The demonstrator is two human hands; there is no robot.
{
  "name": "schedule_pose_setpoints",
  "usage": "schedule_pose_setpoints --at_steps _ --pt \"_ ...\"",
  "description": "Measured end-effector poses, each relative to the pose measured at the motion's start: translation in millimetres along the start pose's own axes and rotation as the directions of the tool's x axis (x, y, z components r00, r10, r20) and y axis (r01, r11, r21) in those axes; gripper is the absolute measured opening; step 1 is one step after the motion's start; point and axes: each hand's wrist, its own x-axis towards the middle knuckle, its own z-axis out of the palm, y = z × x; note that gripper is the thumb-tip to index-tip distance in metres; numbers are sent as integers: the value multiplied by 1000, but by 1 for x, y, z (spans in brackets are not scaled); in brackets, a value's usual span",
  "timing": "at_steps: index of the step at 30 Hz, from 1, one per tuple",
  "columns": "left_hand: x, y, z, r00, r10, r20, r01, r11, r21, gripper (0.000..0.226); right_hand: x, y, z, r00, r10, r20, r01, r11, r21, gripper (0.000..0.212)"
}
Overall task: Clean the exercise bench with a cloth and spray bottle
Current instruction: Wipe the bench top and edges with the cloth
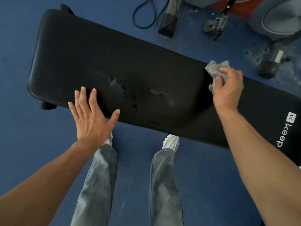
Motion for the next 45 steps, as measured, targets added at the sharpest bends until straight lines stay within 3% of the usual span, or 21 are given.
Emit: schedule_pose_setpoints --at_steps 3,6,11,14,15,17,20,23,26,30,34,36,37,40,42,44,45 --pt "17 -2 -6 996 -84 31 85 996 -37 108 -4 -16 10 1000 0 10 0 1000 22 32" --pt "25 -1 -3 982 -120 144 122 993 -3 123 -51 -31 18 980 -174 94 164 980 108 30" --pt "31 2 -2 948 -170 268 168 985 34 135 -148 -38 23 817 -430 384 384 903 193 29" --pt "33 3 -4 933 -177 314 174 984 38 136 -149 -28 16 729 -509 458 474 858 199 26" --pt "33 3 -5 929 -178 326 175 984 39 136 -134 -25 15 733 -516 443 493 852 176 25" --pt "33 3 -6 923 -176 343 172 984 42 136 -90 -21 13 819 -467 334 466 880 87 25" --pt "33 3 -7 915 -172 364 168 985 45 136 -12 -28 10 971 -217 99 218 976 -6 24" --pt "34 4 -8 900 -182 396 178 983 46 135 32 -43 21 999 -27 40 27 1000 -3 26" --pt "36 6 -13 875 -189 445 183 981 57 135 18 -71 42 986 -150 73 148 989 29 27" --pt "41 9 -20 833 -211 511 198 977 80 135 -65 -97 55 901 -381 208 348 921 177 26" --pt "44 11 -26 797 -225 560 207 974 96 131 -154 -83 44 801 -451 394 398 892 214 19" --pt "45 12 -28 786 -231 573 210 972 105 129 -169 -65 32 738 -486 467 448 872 199 22" --pt "46 12 -29 780 -237 579 214 971 109 129 -164 -54 26 740 -477 474 443 876 190 25" --pt "48 13 -29 772 -245 587 221 969 115 129 -129 -20 3 904 -280 322 264 960 95 27" --pt "48 13 -29 769 -243 592 217 969 116 128 -106 0 -10 989 13 148 -16 1000 18 25" --pt "48 14 -30 763 -246 597 218 968 120 129 -99 4 -13 934 358 5 -357 930 85 26" --pt "48 14 -31 760 -248 601 219 968 122 129 -102 2 -9 894 447 -29 -441 890 111 26"
